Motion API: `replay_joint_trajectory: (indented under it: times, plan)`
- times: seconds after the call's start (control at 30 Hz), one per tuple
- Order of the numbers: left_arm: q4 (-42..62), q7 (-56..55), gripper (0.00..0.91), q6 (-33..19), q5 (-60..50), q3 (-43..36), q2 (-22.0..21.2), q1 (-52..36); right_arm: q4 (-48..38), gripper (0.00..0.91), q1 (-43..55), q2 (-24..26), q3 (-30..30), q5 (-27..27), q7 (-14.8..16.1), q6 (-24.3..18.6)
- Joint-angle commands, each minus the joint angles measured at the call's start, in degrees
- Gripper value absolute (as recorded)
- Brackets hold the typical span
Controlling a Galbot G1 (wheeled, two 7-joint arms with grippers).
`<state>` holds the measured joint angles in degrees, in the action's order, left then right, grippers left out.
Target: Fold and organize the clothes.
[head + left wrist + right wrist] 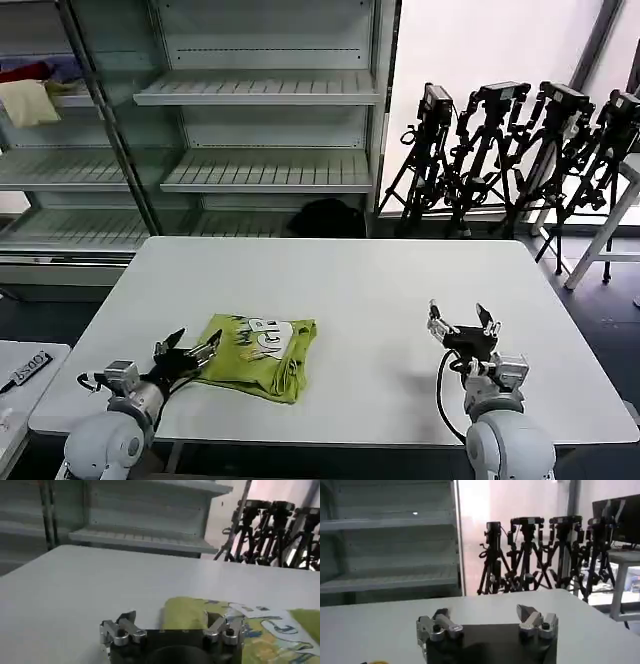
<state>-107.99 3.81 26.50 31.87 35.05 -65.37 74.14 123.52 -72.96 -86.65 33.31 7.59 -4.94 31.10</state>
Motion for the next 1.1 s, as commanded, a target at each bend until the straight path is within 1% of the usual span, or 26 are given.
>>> replay_joint_trajectory:
  times: [0.03, 0.07, 0.1, 0.13, 0.17, 0.2, 0.23, 0.27, 0.3, 0.6, 0.77, 0.87, 1.0, 1.1]
  plan:
    - [3.35, 0.46, 0.907, -0.13, 0.34, 1.03, -0.11, 0.00, -0.60, 0.907, 0.39, -0.15, -0.53, -0.38, -0.07, -0.07]
    - [3.31, 0.44, 0.867, -0.17, 0.34, 0.87, -0.10, 0.15, -0.67, 0.907, 0.43, -0.15, -0.57, -0.50, -0.08, -0.07]
    - [3.27, 0.59, 0.776, -0.23, 0.31, 0.78, -0.14, 0.32, -0.75, 0.907, 0.46, -0.15, -0.63, -0.63, -0.09, -0.07]
    - [3.22, 0.58, 0.736, -0.24, 0.32, 0.63, -0.16, 0.42, -0.77, 0.907, 0.50, -0.13, -0.64, -0.63, -0.12, -0.07]
    - [3.16, 0.58, 0.564, -0.23, 0.34, 0.53, -0.23, 0.52, -0.77, 0.907, 0.50, -0.13, -0.64, -0.63, -0.12, -0.07]
    - [3.13, 0.64, 0.343, -0.19, 0.32, 0.37, -0.39, 0.58, -0.80, 0.907, 0.58, -0.16, -0.59, -0.64, -0.17, -0.07]
    - [3.14, 0.66, 0.232, -0.20, 0.37, 0.29, -0.47, 0.63, -0.81, 0.907, 0.62, -0.17, -0.58, -0.64, -0.19, -0.06]
    - [3.08, 0.83, 0.141, -0.14, 0.69, 0.21, -0.63, 0.68, -0.81, 0.907, 0.64, -0.17, -0.55, -0.64, -0.22, -0.06]
    - [2.91, 0.74, 0.020, 0.11, 1.16, 0.01, -0.84, 0.75, -0.78, 0.907, 0.66, -0.16, -0.51, -0.62, -0.24, -0.06]
    - [1.81, 0.64, 0.020, 1.97, 6.87, -0.50, -1.88, 1.79, -0.82, 0.907, 0.66, -0.14, 0.12, -0.55, -0.28, -0.06]
    - [1.38, 0.50, 0.020, 1.75, 8.96, -0.41, -2.53, 1.83, -0.80, 0.907, 0.75, -0.13, 0.20, -0.54, -0.45, -0.03]
    - [1.48, -0.29, 0.000, -0.14, 9.88, -0.23, -2.65, 1.62, -0.70, 0.907, 0.70, -0.15, 0.21, -0.52, -0.51, -0.01]
    - [1.24, 0.15, 0.000, -3.34, 9.42, 1.03, -2.49, 1.85, -0.68, 0.907, 0.62, -0.10, 0.38, -0.49, -0.57, -0.01]
    - [0.46, 1.50, 0.000, -5.49, 6.52, 3.39, -1.98, 2.21, -0.63, 0.907, 0.56, -0.06, 0.55, -0.40, -0.56, -0.01]
